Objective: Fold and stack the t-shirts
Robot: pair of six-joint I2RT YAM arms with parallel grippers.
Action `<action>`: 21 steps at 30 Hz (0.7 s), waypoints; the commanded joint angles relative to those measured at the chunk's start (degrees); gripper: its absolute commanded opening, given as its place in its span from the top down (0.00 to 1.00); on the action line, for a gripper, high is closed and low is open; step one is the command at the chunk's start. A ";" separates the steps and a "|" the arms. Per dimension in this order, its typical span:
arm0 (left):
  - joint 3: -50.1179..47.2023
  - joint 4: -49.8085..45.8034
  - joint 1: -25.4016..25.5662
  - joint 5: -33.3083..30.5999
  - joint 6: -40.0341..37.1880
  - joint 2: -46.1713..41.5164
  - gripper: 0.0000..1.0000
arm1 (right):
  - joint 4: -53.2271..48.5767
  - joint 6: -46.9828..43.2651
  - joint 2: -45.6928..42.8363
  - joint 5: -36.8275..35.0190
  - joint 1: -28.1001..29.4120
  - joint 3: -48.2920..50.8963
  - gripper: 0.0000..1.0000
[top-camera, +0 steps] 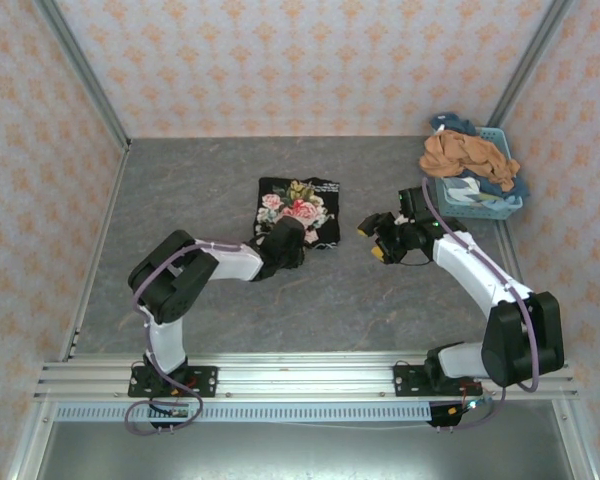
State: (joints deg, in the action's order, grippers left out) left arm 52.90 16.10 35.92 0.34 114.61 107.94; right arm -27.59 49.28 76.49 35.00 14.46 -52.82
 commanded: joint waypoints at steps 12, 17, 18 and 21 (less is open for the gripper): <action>2.16 -5.22 -28.56 4.03 -19.51 2.41 0.82 | -0.62 -0.32 -1.15 -0.11 -0.04 -0.09 0.38; 14.32 -17.80 -39.70 13.32 -40.41 8.06 0.83 | -0.28 -0.23 -0.85 -0.28 0.04 -0.18 0.38; 16.88 -21.00 -41.39 14.05 -44.29 8.90 0.83 | -0.07 -0.23 -0.79 -0.30 0.04 -0.18 0.38; 21.93 -26.71 -45.75 15.79 -50.57 11.32 0.83 | 1.18 0.09 -0.04 0.02 0.02 -0.18 0.38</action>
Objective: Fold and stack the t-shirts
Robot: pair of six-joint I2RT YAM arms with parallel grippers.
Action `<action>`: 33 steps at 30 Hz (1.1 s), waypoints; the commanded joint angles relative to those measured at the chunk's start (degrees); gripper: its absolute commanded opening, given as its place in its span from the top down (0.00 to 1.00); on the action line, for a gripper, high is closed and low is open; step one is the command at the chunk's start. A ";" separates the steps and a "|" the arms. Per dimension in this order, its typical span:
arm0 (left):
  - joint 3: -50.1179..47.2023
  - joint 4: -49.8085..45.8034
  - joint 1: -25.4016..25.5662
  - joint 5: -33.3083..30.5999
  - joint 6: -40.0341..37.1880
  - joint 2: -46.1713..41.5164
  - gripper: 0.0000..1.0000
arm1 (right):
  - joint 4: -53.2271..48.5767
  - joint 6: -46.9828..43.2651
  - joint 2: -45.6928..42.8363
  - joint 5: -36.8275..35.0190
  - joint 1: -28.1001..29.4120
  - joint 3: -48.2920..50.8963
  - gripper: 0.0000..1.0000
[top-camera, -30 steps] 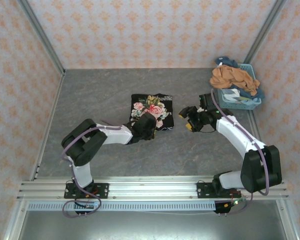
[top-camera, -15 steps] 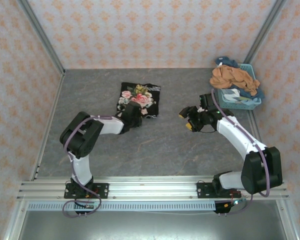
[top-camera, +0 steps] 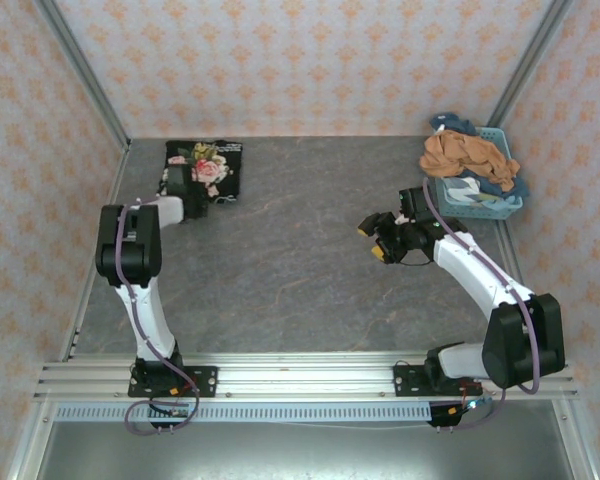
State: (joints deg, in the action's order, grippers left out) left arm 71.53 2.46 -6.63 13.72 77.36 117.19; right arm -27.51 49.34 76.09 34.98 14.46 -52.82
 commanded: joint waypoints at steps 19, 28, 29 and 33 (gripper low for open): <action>12.84 -3.83 -2.19 3.49 1.58 12.39 0.82 | 2.10 0.32 5.12 0.09 0.04 -4.41 0.38; 13.47 -7.70 -2.51 0.69 -0.97 8.46 0.56 | 6.11 -0.15 1.26 -1.19 0.04 -4.06 0.35; 12.85 -9.07 -2.50 -0.52 -3.17 6.10 0.48 | 7.54 0.11 -0.22 -2.37 0.04 -3.89 0.35; 10.67 -16.22 -2.93 -4.33 -12.44 -4.63 0.29 | 14.23 0.82 -5.61 -7.13 0.04 -3.40 0.29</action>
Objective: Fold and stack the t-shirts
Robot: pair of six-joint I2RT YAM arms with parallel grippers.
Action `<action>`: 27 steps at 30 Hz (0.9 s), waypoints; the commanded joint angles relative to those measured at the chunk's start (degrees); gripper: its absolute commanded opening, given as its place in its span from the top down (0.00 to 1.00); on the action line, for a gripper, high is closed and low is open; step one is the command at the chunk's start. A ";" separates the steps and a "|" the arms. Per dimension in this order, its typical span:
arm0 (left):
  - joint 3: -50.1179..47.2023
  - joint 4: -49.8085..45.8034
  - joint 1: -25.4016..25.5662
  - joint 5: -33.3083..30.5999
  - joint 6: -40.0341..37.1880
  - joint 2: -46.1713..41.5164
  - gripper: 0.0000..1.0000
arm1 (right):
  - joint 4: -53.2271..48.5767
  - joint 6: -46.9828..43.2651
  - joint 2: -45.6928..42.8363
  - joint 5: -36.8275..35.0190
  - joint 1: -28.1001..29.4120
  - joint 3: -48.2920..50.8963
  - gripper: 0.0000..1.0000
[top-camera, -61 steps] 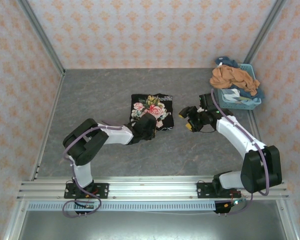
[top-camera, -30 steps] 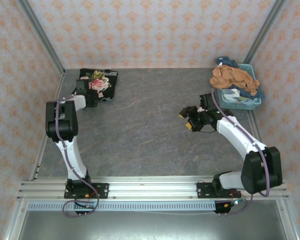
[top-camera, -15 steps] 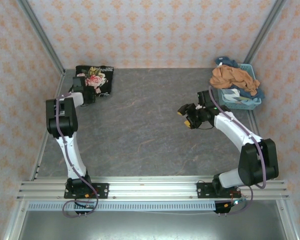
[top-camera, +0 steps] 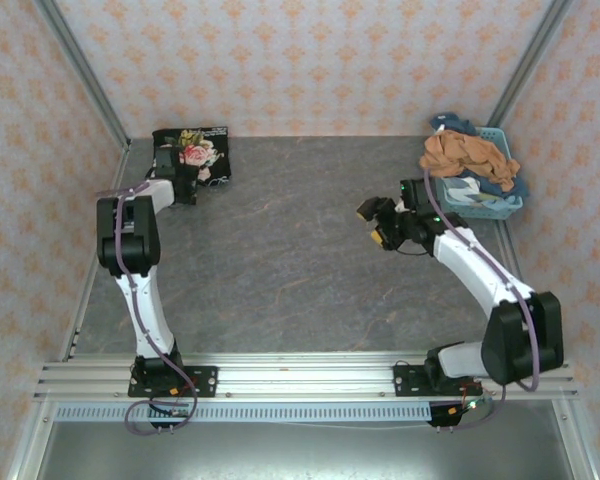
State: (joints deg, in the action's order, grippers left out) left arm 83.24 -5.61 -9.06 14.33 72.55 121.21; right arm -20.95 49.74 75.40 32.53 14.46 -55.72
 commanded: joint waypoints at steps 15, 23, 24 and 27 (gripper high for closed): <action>-7.46 -34.51 1.02 -13.36 -30.24 -47.81 0.00 | -5.67 -6.69 -10.01 -12.01 -0.11 -14.79 0.01; -14.30 -39.60 7.00 -35.60 -32.62 -59.76 0.00 | -22.85 -14.71 -11.33 -35.37 -0.13 -19.58 0.01; -17.36 -37.83 8.30 -40.38 -33.93 -61.97 0.00 | -26.66 -14.44 -10.41 -42.64 -0.13 -20.28 0.01; -31.86 -19.97 9.03 -42.10 -47.44 -70.14 0.00 | -16.91 -24.99 -12.82 -53.69 -0.19 -11.40 0.01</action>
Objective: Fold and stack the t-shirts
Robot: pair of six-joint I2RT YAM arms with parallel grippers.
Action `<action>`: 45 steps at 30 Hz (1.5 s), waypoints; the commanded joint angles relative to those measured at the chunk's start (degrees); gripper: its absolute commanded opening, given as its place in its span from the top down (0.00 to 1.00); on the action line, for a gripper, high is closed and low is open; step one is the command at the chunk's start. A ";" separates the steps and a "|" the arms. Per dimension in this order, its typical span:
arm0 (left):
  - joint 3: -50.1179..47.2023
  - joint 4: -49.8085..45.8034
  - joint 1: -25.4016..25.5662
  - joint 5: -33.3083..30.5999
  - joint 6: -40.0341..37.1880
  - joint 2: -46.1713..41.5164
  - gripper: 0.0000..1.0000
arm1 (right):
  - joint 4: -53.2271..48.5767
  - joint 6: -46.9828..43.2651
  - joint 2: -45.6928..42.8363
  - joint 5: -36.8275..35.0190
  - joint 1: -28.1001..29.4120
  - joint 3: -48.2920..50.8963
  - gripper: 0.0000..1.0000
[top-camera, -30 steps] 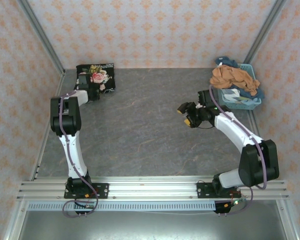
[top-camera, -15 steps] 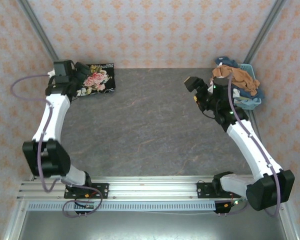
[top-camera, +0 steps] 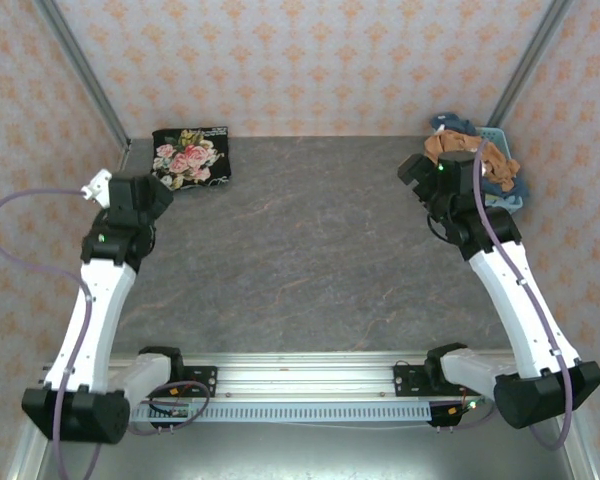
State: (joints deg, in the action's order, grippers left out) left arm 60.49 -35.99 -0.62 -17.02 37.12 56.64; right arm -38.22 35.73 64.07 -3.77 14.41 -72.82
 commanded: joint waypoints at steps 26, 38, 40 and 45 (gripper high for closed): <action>-36.76 74.84 1.15 5.81 -32.62 23.54 0.00 | 83.07 -33.72 17.56 -4.60 -14.15 51.90 0.01; -37.33 80.60 3.72 3.21 -34.64 28.71 0.00 | 83.31 -37.17 23.16 -3.94 -12.00 49.17 0.01; -37.40 81.00 3.71 3.14 -34.78 28.89 0.00 | 83.67 -37.24 23.16 -4.05 -12.06 49.26 0.01; -37.18 80.18 3.92 3.00 -34.95 28.79 0.00 | 84.10 -37.26 23.11 -3.88 -12.04 49.51 0.01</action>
State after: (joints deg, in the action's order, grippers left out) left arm 22.46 44.23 3.01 -12.43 3.11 85.67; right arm 44.95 -0.75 86.89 -7.46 2.33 -22.83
